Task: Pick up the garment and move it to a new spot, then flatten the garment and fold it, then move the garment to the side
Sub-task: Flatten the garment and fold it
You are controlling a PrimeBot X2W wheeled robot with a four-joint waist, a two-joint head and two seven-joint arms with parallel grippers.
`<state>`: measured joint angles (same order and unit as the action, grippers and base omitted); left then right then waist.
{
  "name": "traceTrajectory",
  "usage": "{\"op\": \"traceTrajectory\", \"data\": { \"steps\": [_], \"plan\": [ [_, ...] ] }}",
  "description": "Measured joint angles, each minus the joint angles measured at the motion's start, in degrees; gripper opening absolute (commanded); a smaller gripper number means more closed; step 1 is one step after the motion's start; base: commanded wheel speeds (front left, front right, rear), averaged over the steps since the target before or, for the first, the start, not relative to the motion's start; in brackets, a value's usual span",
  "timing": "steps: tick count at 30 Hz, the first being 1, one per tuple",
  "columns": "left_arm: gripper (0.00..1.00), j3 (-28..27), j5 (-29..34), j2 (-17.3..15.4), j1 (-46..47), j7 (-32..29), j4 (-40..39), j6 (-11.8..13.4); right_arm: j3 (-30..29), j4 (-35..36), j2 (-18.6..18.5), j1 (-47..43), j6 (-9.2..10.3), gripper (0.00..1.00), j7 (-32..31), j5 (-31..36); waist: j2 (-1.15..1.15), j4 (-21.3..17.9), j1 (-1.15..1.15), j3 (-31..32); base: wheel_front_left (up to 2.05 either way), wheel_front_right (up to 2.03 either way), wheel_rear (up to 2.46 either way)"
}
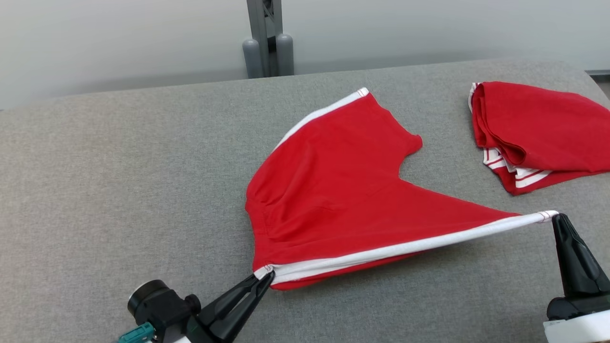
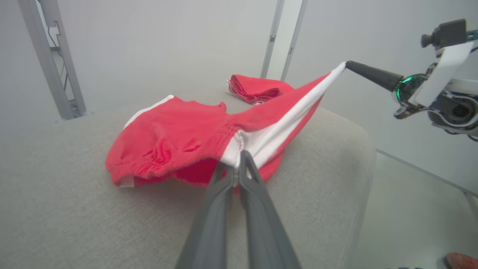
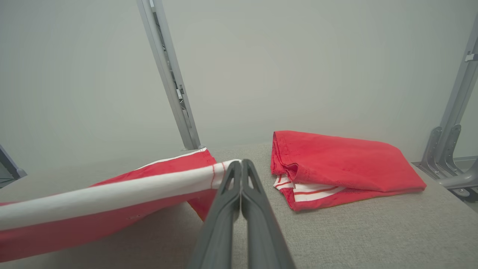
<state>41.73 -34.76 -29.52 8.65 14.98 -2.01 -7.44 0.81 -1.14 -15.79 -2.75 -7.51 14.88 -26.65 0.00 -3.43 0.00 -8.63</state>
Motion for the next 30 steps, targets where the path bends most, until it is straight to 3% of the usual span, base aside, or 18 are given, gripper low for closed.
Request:
{"op": "traceTrajectory", "data": {
  "steps": [4, 8, 17, 23, 30],
  "plan": [
    [0.00, 2.0, -1.5, -0.3, -0.2, 0.0, -0.3, 0.0, -1.3, 1.6, -0.1, -1.0, 0.00, 0.00, -2.2, 1.0, 0.00, 0.7, 0.00, 0.9, 0.00, 0.00, 0.00],
    [0.00, 4.6, -6.9, 2.3, 2.6, -1.5, 1.4, 0.0, -0.6, -2.0, 1.3, 5.9, 0.00, 0.00, -6.2, 2.0, 0.00, 1.2, 0.00, -0.3, 0.00, 0.00, 0.00],
    [0.00, 5.4, -22.0, 10.7, 13.0, -1.8, 9.9, 0.0, 2.5, -19.0, 0.5, 24.9, 0.01, 0.00, -6.7, 2.1, 0.00, 5.3, 0.00, -4.5, 0.00, 0.00, 0.00],
    [0.00, 3.4, -25.4, 14.8, 18.0, -0.7, 15.2, 0.0, 6.5, -30.1, -2.3, 38.4, 0.01, 0.00, -6.4, 3.4, 0.00, 7.7, 0.00, -8.8, 0.00, 0.00, 0.00],
    [0.00, 2.4, -28.6, 18.5, 24.3, -0.4, 19.3, 0.0, 12.7, -40.9, -1.9, 54.3, 0.01, 0.00, -7.3, 5.2, 0.00, 9.7, 0.00, -14.9, 0.00, 0.00, 0.00]
  ]
}}
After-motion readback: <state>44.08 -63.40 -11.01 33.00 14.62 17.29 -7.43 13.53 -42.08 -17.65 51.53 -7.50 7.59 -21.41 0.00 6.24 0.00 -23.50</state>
